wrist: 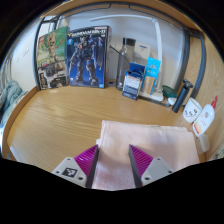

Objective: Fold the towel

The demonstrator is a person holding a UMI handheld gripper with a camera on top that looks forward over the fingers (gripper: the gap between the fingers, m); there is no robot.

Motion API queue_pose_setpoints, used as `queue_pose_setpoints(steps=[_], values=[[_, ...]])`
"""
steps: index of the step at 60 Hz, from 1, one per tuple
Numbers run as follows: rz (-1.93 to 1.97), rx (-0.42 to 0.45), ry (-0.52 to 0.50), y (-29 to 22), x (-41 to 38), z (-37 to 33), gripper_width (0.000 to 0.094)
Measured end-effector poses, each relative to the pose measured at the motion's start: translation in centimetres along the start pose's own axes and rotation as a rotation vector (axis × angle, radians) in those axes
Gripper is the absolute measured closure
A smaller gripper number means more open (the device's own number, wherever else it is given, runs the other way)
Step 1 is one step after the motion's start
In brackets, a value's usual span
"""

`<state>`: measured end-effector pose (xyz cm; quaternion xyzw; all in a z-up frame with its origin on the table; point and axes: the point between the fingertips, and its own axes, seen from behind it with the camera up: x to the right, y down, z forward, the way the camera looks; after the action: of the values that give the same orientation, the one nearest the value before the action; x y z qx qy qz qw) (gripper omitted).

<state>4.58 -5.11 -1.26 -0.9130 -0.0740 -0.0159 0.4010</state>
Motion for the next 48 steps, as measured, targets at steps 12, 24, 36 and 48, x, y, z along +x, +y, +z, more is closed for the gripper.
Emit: queue_pose_setpoints(steps=[12, 24, 36, 48], values=[[-0.042, 0.009, 0.018, -0.3, 0.6, 0.3, 0.0761], [0.101, -0.035, -0.074, -1.9, 0.9, -1.4, 0.0855], [0.284, 0.008, -0.066, -7.3, 9.4, -6.1, 0.0855], [0.353, -0.044, 0.099, -4.0, 21.4, -5.3, 0.0855]])
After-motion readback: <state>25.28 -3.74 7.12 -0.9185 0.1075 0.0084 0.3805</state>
